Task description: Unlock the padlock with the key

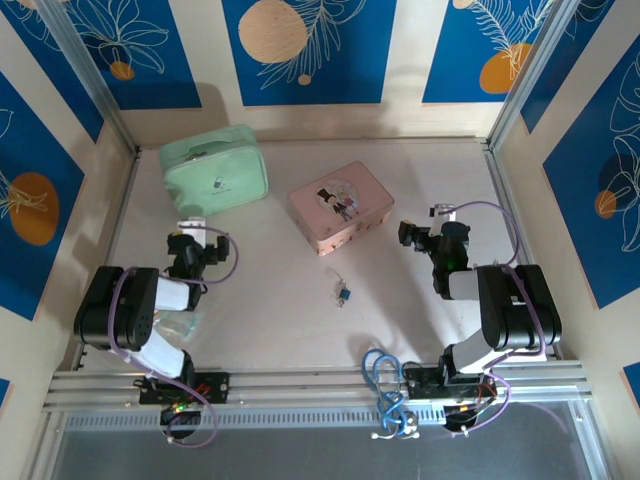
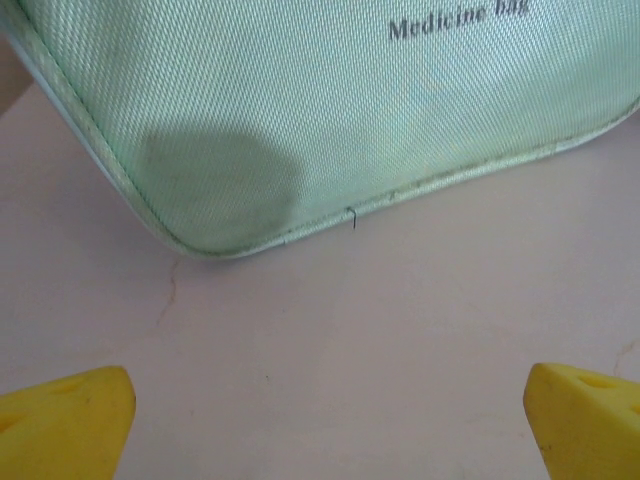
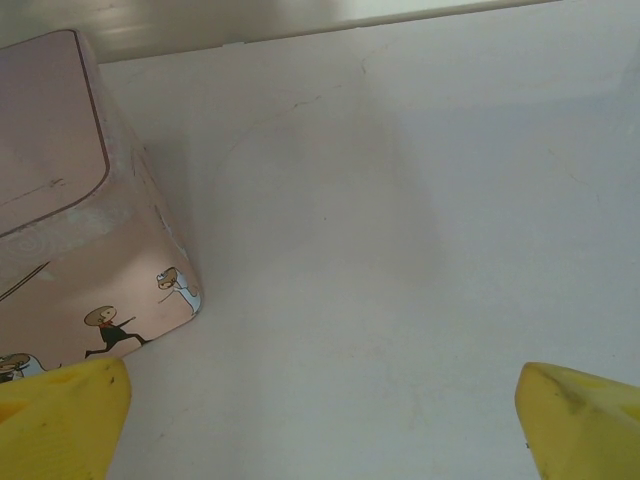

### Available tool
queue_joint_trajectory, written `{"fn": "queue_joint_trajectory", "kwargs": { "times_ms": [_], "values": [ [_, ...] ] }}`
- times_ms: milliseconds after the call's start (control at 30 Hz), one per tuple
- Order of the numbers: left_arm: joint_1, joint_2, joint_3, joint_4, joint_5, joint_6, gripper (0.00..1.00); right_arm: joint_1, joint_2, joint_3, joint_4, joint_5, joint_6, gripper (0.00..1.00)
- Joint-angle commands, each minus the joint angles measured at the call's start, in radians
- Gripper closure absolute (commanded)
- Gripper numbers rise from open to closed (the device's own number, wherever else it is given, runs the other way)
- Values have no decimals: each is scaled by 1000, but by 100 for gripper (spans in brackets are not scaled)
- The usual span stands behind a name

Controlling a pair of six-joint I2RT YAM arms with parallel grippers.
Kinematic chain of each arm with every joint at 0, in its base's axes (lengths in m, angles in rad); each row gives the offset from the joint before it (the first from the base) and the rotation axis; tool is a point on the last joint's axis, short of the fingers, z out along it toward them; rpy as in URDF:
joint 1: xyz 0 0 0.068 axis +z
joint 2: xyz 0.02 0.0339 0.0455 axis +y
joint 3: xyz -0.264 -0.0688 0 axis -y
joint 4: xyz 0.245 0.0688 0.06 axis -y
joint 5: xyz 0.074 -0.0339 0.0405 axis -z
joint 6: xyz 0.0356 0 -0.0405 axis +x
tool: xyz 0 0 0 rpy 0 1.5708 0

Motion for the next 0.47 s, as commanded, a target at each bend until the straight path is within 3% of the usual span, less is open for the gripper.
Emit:
{"fn": "queue_joint_trajectory", "kwargs": {
  "times_ms": [0,233,333,433],
  "values": [
    [-6,-8,9,62,-13,-6,1,0,0,17,15,-9,-22,1],
    [-6,-8,21,39,23,8,1,-3,4,24,4,-16,-21,1],
    [-6,-7,47,-13,119,44,1,-11,5,30,-5,-35,-17,1],
    [-6,-8,46,-12,129,44,0,0,-4,16,11,-21,-27,1]
  ]
}}
